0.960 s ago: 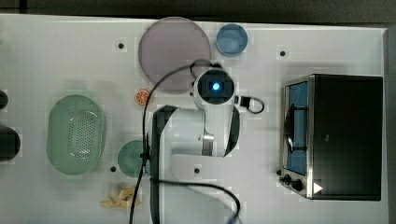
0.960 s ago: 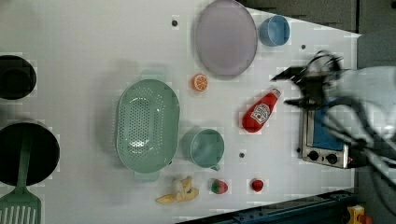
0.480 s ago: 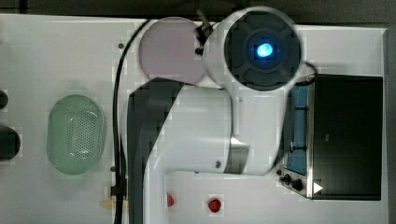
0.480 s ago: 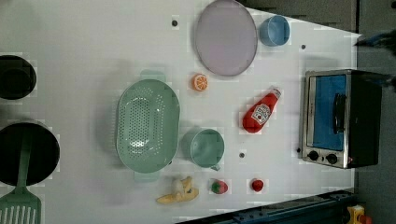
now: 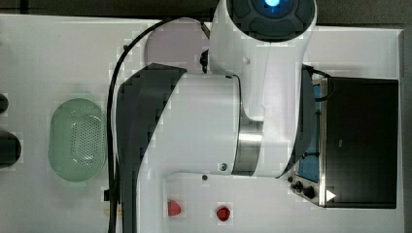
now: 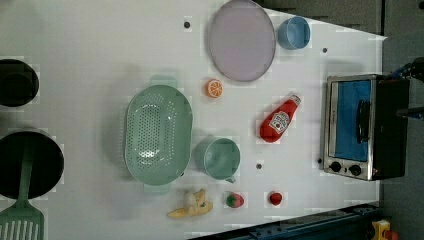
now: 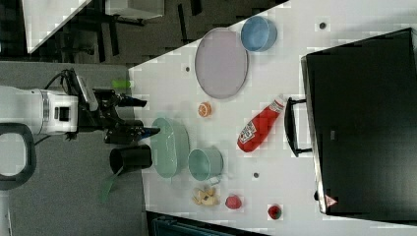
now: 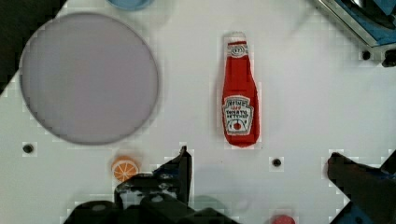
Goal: Pick Ketchup from oven and place it on table.
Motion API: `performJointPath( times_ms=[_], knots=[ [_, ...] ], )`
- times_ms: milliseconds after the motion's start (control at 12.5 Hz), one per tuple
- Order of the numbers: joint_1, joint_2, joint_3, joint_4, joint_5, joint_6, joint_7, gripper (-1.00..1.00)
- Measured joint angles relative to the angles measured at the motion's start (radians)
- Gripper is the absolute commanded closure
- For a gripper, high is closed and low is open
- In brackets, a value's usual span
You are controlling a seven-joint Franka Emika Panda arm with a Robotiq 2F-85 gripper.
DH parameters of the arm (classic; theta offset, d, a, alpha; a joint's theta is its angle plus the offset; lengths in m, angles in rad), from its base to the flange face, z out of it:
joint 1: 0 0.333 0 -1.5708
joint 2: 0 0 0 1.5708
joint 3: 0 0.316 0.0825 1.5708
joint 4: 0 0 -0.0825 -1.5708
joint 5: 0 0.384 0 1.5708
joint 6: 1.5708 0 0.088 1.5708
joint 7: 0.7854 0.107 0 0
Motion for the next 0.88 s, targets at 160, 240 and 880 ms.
performJointPath(
  times_ms=[160,240,880],
  knots=[
    [0.010,0.031,-0.031,0.046,-0.020,0.003,0.009,-1.00],
    [0.001,0.023,-0.026,0.038,-0.019,-0.003,0.009,-1.00],
    [0.016,0.002,-0.018,0.046,0.011,-0.016,0.010,-1.00]
  ],
)
